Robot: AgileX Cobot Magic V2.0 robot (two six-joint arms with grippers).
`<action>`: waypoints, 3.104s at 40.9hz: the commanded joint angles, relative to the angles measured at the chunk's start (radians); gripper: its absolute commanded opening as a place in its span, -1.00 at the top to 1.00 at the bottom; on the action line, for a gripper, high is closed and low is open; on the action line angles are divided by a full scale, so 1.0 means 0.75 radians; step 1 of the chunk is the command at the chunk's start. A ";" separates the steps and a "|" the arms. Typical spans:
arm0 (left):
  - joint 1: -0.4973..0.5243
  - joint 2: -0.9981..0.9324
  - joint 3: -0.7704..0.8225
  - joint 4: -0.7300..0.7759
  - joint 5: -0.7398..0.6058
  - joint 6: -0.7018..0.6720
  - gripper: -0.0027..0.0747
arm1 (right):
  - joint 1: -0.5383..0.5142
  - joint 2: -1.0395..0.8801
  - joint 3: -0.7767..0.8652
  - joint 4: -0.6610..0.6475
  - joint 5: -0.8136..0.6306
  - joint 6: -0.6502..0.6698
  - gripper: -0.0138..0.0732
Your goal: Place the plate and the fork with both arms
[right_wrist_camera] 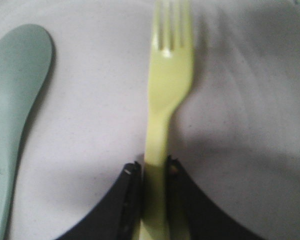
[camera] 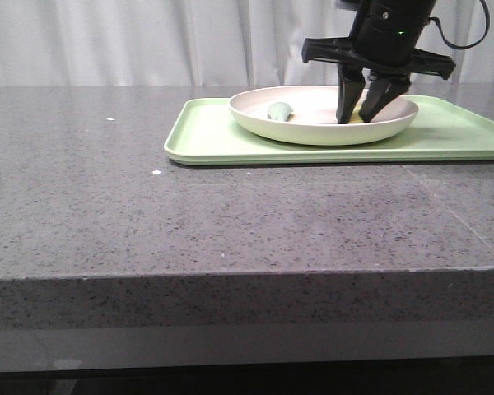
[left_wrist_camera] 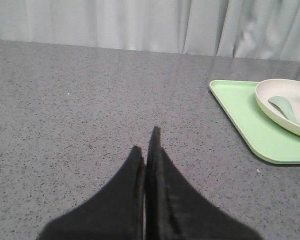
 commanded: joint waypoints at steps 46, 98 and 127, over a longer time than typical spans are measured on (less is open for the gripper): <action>0.000 0.009 -0.033 0.007 -0.101 0.006 0.98 | -0.269 -0.061 -0.396 -0.170 0.441 -0.079 0.62; 0.000 0.009 -0.033 0.007 -0.101 0.006 0.98 | -0.273 -0.246 -0.347 -0.166 0.403 -0.135 0.65; 0.000 0.009 -0.033 0.007 -0.101 0.006 0.98 | -0.136 -0.918 0.130 -0.153 0.304 -0.180 0.83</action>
